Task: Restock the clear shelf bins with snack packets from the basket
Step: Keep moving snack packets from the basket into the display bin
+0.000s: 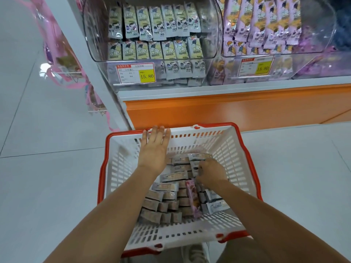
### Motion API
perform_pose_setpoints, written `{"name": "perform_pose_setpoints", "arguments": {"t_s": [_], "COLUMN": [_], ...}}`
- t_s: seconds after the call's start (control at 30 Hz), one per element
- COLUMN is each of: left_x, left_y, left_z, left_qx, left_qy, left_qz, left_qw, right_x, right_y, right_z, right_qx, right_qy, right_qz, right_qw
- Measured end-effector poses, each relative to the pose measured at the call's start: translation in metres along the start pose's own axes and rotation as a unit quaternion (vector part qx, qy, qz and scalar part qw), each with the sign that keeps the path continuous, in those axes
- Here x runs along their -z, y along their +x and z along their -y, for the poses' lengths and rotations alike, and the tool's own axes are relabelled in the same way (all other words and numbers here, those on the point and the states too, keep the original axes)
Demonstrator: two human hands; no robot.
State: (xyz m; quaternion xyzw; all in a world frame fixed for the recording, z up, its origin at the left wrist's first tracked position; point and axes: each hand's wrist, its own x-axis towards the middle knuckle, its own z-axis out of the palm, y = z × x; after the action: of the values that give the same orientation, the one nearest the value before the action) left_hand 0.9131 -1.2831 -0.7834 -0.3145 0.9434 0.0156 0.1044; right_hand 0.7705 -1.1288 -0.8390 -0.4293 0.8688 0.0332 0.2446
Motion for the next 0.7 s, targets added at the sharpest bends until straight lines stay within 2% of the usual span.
{"name": "perform_pose_setpoints", "arguments": {"t_s": [0.17,0.3,0.37,0.4,0.43,0.5,0.53,0.7], "left_x": [0.008,0.022,0.033,0.039,0.05,0.066,0.073,0.109], "left_y": [0.0,0.001,0.002,0.004,0.004,0.005,0.004,-0.006], "left_z": [0.0,0.0,-0.003,-0.005,-0.008,-0.014,-0.015,-0.015], "left_qx": [-0.004,-0.008,0.015,0.048,0.095,0.174,0.193,0.188], "left_qy": [-0.013,-0.116,-0.211,-0.297,-0.41,-0.608,-0.657,-0.732], "left_qz": [0.012,-0.02,-0.041,-0.031,-0.004,0.025,0.019,-0.046], "left_qw": [1.0,0.993,0.976,0.953,0.907,0.774,0.729,0.653], "right_x": [0.037,0.071,0.086,0.093,0.1,0.114,0.12,0.15], "right_y": [-0.001,-0.011,-0.017,-0.021,-0.024,-0.031,-0.036,-0.062], "right_z": [-0.006,0.005,0.013,0.017,0.02,0.027,0.03,0.039], "right_qx": [0.024,0.044,0.067,0.076,0.082,0.094,0.105,0.164], "right_qy": [0.219,0.389,0.458,0.488,0.511,0.538,0.544,0.515], "right_qz": [-0.083,-0.119,-0.14,-0.148,-0.156,-0.169,-0.176,-0.192], "right_qw": [0.972,0.913,0.875,0.857,0.842,0.82,0.814,0.819]}}
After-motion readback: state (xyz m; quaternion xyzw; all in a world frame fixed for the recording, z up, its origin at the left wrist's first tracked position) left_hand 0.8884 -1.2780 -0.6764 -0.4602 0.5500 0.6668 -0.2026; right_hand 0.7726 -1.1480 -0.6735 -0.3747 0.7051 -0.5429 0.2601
